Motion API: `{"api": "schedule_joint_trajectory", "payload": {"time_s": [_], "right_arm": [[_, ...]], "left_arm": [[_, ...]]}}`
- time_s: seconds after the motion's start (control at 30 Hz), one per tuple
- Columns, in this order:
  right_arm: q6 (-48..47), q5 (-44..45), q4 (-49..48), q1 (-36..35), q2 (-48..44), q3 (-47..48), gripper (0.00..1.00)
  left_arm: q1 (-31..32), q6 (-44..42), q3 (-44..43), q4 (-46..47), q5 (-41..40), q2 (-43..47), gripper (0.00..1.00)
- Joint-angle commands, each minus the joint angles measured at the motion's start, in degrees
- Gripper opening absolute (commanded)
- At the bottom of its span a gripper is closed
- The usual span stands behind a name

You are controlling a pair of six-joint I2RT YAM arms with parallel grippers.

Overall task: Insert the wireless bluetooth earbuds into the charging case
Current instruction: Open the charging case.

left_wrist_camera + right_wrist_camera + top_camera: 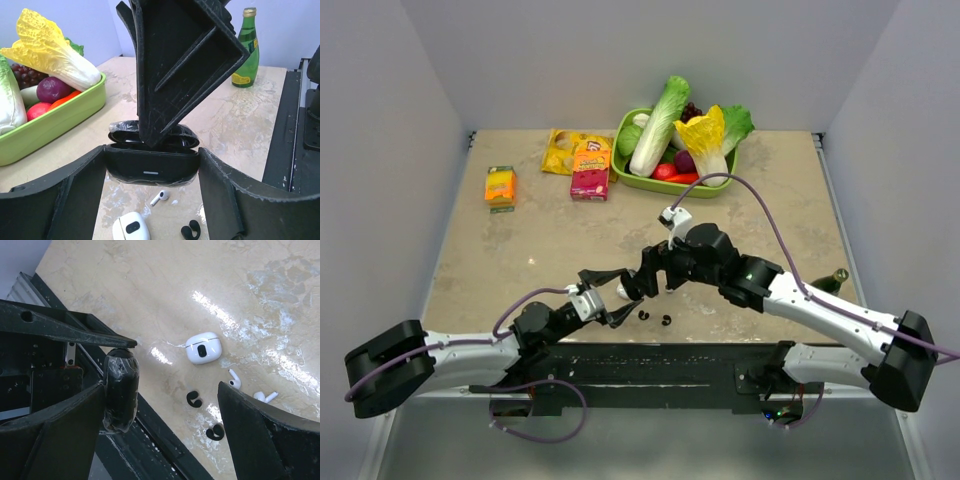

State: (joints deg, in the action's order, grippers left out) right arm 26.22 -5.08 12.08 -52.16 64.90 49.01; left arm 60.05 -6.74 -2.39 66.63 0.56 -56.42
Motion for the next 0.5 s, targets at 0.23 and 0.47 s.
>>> {"api": "schedule_joint_trajectory", "payload": {"time_s": [0.23, 0.47], "right_arm": [[0.42, 4.56, 0.32, 0.48, -4.87, 0.12, 0.93], [0.59, 0.17, -3.29, 0.48, -6.73, -0.59, 0.82]], "left_arm": [[0.86, -1.26, 0.90, 3.86, -0.38, 1.58, 0.00], [0.94, -1.43, 0.64, 4.65, -0.47, 1.49, 0.00]]}}
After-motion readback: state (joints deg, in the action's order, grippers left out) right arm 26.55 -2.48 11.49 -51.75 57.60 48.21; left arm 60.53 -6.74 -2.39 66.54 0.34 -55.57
